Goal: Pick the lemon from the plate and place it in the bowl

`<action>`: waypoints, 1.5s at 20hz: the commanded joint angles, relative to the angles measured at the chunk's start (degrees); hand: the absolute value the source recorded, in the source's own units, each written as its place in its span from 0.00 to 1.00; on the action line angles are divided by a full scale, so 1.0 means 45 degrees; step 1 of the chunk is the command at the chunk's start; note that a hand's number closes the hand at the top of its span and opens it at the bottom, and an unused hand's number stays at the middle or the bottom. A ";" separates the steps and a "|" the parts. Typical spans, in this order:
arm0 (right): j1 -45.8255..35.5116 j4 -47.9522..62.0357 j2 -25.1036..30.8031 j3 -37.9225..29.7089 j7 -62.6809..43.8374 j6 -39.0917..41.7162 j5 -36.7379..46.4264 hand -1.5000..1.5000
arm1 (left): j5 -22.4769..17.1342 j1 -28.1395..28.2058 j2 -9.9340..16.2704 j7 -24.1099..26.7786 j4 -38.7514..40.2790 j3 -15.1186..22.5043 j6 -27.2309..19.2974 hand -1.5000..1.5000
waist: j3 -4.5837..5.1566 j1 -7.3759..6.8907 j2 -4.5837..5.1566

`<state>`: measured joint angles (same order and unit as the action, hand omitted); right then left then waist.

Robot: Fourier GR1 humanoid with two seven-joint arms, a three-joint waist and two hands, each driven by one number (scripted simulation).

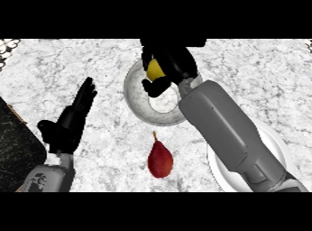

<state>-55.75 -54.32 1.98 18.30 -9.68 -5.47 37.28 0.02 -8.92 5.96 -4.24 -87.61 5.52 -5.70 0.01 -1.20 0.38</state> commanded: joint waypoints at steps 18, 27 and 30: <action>-0.0339 0.1685 0.0061 -0.4032 0.4605 0.1334 -0.4807 0.00 | 0.0439 0.0527 -0.0264 0.0358 0.0036 -0.0007 -0.0074 0.50 | -0.0003 0.0205 -0.0081; 0.0845 0.1040 0.1512 -0.5613 0.4167 0.4170 -0.7067 0.00 | 0.0086 0.0110 0.0044 -0.0209 -0.0438 -0.0441 0.0328 0.50 | -0.0004 0.0222 -0.0080; 0.1343 0.0909 0.1796 -0.5563 0.4595 0.5098 -0.7319 0.00 | 0.0548 0.0205 -0.0383 -0.0423 -0.0546 -0.0119 -0.0144 0.50 | -0.0004 0.0206 -0.0077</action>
<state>-51.84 -50.35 8.01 -5.33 8.98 12.75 6.86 1.56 -8.46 4.86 -5.63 -89.08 4.46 -5.74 -0.01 -0.14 -0.02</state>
